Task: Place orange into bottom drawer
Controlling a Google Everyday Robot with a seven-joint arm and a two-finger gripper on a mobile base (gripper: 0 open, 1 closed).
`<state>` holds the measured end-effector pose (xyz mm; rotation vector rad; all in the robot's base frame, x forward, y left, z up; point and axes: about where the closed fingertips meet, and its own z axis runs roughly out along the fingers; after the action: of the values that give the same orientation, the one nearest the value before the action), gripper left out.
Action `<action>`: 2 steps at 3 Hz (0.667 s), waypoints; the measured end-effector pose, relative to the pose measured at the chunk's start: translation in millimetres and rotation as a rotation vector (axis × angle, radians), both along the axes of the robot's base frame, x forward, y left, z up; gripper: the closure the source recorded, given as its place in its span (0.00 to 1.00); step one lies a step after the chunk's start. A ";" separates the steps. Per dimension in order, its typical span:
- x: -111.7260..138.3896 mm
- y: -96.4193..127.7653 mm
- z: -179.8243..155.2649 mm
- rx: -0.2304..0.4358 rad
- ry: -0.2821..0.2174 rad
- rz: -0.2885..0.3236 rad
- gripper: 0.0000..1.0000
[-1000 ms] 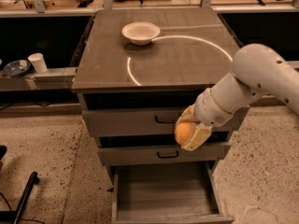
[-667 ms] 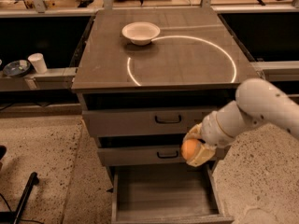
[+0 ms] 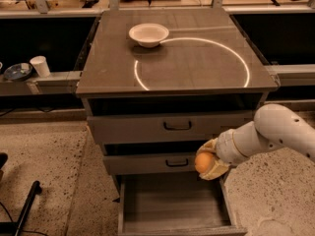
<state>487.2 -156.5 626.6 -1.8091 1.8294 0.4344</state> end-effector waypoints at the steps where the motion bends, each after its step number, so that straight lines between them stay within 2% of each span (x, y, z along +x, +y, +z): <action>1: -2.1 0.0 -12.1 -0.025 -0.049 -0.029 1.00; 2: 12.7 -4.0 -71.0 0.026 -0.073 -0.099 1.00</action>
Offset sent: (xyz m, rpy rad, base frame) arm 0.0319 -0.0103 -0.1593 0.1151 -0.0828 -0.1963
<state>499.9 -160.4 555.6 -1.6866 1.8449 0.3489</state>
